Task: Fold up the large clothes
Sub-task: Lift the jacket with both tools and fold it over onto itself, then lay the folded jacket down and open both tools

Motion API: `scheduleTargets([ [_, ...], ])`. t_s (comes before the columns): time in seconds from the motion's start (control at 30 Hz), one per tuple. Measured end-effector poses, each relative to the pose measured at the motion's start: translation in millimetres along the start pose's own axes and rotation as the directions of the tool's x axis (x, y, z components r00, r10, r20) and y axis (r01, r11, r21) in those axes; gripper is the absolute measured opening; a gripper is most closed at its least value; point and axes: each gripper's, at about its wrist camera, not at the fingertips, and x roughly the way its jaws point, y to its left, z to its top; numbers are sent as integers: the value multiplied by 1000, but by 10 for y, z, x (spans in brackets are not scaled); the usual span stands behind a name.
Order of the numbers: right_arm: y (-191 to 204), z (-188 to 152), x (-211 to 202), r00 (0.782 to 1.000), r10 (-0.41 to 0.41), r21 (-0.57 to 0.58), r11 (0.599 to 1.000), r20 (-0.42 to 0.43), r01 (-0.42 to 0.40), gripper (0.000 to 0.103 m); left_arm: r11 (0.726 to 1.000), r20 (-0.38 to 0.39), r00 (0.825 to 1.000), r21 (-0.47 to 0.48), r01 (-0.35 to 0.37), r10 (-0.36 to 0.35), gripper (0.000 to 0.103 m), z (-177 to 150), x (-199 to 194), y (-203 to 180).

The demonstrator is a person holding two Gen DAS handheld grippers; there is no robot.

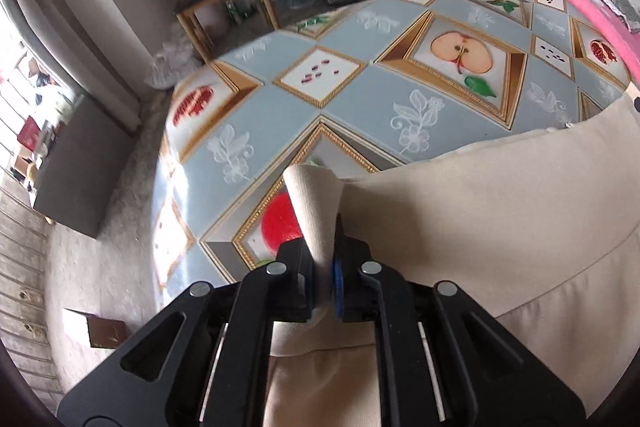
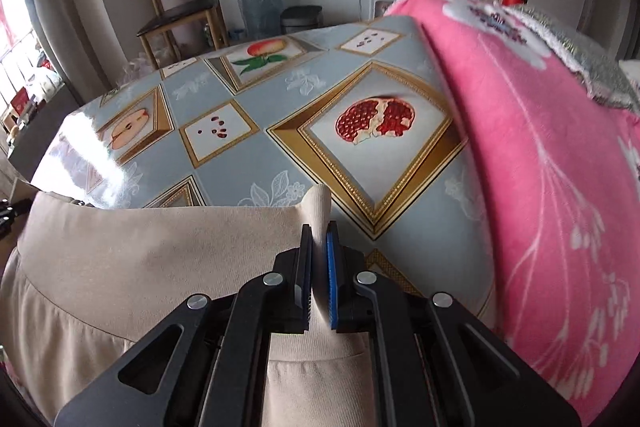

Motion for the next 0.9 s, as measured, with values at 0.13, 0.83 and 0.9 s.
scheduleTargets([
  [0.13,-134,67,-129,1000,-11,30,999,-18,11,30,998,13,1000,-68,7,-6,33,17,-114,228],
  [0.83,16,-1636,-1111,995,21,-16,1000,-99,-22,55,976,56,994,-195,100,-91,33,-1725,-832,246],
  [0.9,-23,-1592,-1199,993,5,21,1000,-114,-3,55,986,58,998,-162,45,-36,33,-1709,-899,201],
])
